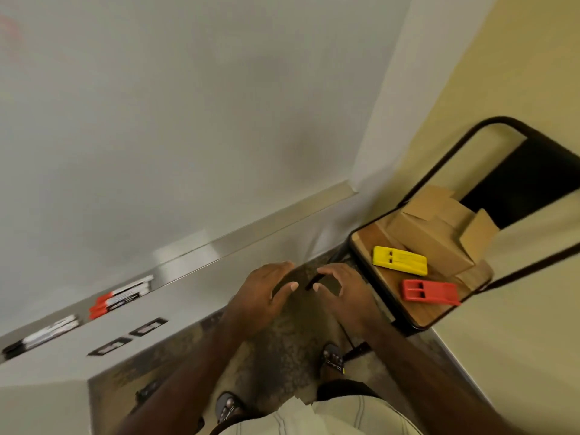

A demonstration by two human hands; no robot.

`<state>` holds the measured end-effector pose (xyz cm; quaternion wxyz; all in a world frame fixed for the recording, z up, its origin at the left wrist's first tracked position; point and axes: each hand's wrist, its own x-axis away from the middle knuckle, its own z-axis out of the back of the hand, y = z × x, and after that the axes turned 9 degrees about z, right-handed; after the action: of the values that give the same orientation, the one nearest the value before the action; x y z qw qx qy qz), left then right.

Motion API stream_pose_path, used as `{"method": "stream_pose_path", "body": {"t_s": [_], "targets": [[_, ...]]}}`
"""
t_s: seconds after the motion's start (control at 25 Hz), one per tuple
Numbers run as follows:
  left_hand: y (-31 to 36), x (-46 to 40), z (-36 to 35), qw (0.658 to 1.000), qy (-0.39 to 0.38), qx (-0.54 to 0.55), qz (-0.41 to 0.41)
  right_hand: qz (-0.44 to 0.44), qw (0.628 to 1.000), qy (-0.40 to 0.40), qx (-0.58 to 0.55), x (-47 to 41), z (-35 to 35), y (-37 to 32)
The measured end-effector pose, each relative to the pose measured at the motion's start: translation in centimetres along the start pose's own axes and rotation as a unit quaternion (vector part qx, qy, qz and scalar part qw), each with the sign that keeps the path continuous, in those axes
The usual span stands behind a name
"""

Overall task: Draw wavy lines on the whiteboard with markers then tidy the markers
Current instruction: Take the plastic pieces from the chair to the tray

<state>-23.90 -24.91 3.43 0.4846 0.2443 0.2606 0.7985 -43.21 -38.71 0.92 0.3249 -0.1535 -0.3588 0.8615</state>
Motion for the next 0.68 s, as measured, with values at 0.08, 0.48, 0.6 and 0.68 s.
{"method": "stream_pose_path", "body": {"t_s": [0.08,0.48,0.6,0.68], "targets": [[2.7,-1.9,-2.9,0.999,-0.007,0.01,-0.04,-0.014,0.999,0.051,0.004,0.8,2.9,3.6],[14.0,-10.0,-16.8,0.973,-0.111,-0.028,-0.201,-0.161,0.979,0.116,0.041,6.5,13.8,17.0],[15.9,-11.1,-19.6,0.966,-0.136,-0.041,-0.216,-0.179,0.975,0.108,0.07,8.1,14.9,19.4],[16.5,-11.5,-21.1,0.964,-0.14,-0.072,-0.215,-0.194,0.972,0.103,0.088,8.9,15.0,20.6]]}}
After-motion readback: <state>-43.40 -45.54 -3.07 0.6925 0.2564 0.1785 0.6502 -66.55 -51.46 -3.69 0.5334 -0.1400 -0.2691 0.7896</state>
